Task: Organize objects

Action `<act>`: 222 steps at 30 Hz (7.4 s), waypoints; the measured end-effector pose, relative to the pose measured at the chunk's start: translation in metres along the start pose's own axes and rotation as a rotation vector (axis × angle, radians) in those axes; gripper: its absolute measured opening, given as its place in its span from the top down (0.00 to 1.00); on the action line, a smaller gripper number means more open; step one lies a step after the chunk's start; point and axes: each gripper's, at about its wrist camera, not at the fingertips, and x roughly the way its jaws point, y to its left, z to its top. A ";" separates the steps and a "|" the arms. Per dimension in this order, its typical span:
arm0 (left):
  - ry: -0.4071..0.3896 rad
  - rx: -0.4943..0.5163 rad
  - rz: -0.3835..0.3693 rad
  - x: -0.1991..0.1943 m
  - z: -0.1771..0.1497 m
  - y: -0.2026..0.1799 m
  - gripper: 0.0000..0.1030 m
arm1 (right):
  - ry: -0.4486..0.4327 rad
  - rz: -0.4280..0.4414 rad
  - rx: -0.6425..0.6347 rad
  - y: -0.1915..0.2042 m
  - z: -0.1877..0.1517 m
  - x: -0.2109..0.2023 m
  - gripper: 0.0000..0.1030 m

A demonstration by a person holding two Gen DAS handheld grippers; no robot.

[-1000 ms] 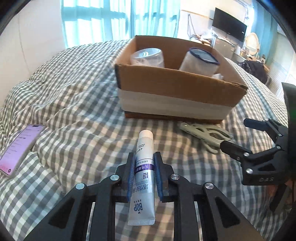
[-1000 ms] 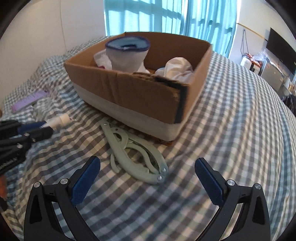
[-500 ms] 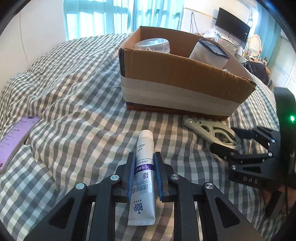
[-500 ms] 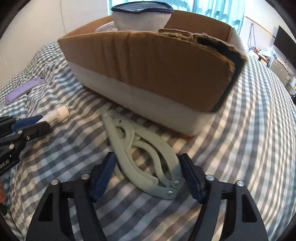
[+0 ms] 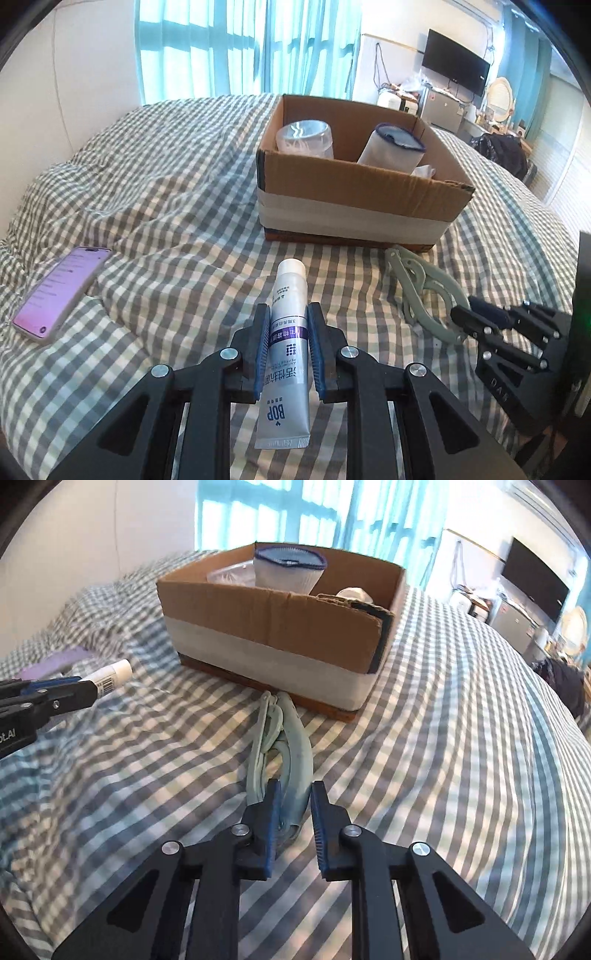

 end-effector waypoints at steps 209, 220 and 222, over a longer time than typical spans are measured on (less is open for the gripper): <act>-0.370 0.129 0.072 -0.084 0.052 -0.036 0.00 | -0.358 -0.194 0.338 -0.032 0.065 -0.112 0.00; -0.370 0.123 0.073 -0.083 0.050 -0.032 0.00 | -0.354 -0.189 0.333 -0.027 0.062 -0.112 0.00; -0.370 0.120 0.069 -0.083 0.049 -0.031 0.00 | -0.352 -0.186 0.331 -0.027 0.062 -0.112 0.00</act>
